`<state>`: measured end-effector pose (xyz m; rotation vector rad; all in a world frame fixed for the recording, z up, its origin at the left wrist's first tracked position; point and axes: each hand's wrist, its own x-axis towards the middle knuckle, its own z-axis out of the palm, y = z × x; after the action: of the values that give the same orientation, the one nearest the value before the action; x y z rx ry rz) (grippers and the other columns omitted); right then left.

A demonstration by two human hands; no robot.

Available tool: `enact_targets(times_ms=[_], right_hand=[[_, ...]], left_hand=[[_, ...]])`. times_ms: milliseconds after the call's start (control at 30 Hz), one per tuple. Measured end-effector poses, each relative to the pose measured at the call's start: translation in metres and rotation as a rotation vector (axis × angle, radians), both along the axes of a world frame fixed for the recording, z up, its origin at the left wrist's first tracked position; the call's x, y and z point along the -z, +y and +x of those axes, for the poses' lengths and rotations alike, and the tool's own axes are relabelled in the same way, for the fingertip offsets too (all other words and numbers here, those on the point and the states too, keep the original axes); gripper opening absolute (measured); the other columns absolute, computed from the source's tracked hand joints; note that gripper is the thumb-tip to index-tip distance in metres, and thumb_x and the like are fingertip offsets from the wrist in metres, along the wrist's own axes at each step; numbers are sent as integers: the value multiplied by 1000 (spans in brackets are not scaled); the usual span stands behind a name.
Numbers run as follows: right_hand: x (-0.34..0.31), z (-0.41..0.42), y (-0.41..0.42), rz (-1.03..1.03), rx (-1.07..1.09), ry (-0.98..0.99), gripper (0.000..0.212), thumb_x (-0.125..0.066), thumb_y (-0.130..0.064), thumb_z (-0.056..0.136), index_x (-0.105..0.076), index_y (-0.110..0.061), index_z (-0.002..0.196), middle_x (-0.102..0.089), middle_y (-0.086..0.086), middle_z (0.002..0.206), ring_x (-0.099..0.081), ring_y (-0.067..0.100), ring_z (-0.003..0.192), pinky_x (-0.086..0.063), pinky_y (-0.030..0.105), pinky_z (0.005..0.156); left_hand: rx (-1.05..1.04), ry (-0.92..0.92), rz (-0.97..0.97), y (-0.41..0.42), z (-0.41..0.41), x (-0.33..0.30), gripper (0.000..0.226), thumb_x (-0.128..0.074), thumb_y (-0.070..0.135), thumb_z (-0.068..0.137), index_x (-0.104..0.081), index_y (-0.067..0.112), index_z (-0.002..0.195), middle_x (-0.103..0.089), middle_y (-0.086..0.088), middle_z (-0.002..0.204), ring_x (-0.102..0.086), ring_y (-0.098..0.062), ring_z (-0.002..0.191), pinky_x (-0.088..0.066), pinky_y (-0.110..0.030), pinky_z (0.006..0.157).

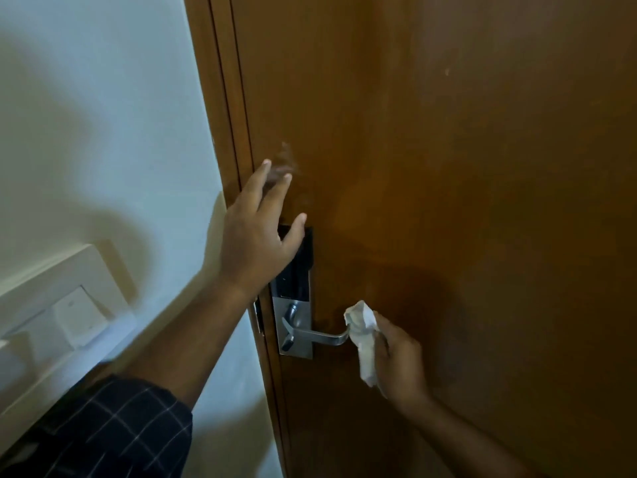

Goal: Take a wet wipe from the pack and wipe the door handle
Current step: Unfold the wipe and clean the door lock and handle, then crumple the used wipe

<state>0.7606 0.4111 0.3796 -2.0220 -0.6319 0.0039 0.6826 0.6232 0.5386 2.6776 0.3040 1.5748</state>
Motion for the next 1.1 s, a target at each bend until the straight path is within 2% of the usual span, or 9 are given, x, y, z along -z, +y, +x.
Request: enact_targets(times_ms=[133,233,333,500,633,800,933,1033,1100], right_hand=[[-3,-53,42,98,-40,124,40,-41,-6,100,-43,-15,139,-49,7,143,-50,18,126,-39,31,109],[2,-79,49,152,-93,177,47,-44,-5,96,-40,-15,142,-41,9,149,-39,25,136,-33,37,113],[16,-91,39,142,-175,102,37,-47,-10,96,-59,-24,129,-53,10,141,-52,9,125,-40,25,105],[26,-90,11,155,-479,180,46,-46,-5,84,-74,-40,94,-67,-33,100,-59,-12,100,-48,21,92],[23,-50,-12,111,-616,344,43,-51,4,88,-66,-33,74,-61,-16,79,-56,-10,76,-42,4,71],[38,-23,-41,143,-735,581,30,-66,3,80,-62,-27,82,-67,-3,80,-66,12,75,-56,28,67],[60,-43,-68,69,-657,631,19,-77,-13,74,-61,-20,79,-69,10,78,-68,26,71,-56,42,65],[78,-74,-88,-166,-787,752,29,-72,-42,70,-63,-15,75,-71,7,69,-68,25,66,-56,35,60],[90,-105,-101,-210,-831,934,25,-60,-33,80,-67,-8,77,-72,11,72,-70,24,67,-56,29,57]], left_hand=[[74,-59,-218,-24,-9,40,48,-60,38,91,-58,14,132,-47,-12,147,-44,-23,136,-50,-48,105],[89,-104,-331,-45,-19,67,46,-57,40,90,-61,14,128,-49,-8,144,-42,-9,134,-44,-24,106],[93,-154,-451,-61,-33,85,43,-61,37,89,-61,17,127,-48,0,140,-36,11,130,-36,-2,98],[63,-51,-678,-98,-64,116,32,-62,30,92,-60,35,124,-56,9,128,-53,-1,120,-48,-29,96],[29,341,-1095,-138,-77,141,31,-65,25,93,-65,23,124,-63,6,127,-59,-10,119,-51,-34,101],[-48,335,-1588,-195,-96,161,14,-63,24,95,-74,18,99,-77,-5,87,-72,-15,75,-54,-21,56],[-201,108,-1710,-241,-123,175,10,-64,15,94,-72,10,90,-75,-5,71,-71,-16,64,-50,-20,47],[-293,-208,-1753,-268,-147,179,11,-63,16,94,-73,12,89,-78,-10,82,-75,-19,73,-55,-21,55],[-360,-440,-1759,-288,-166,186,14,-63,14,94,-75,14,87,-79,-12,87,-76,-24,80,-60,-26,62]])
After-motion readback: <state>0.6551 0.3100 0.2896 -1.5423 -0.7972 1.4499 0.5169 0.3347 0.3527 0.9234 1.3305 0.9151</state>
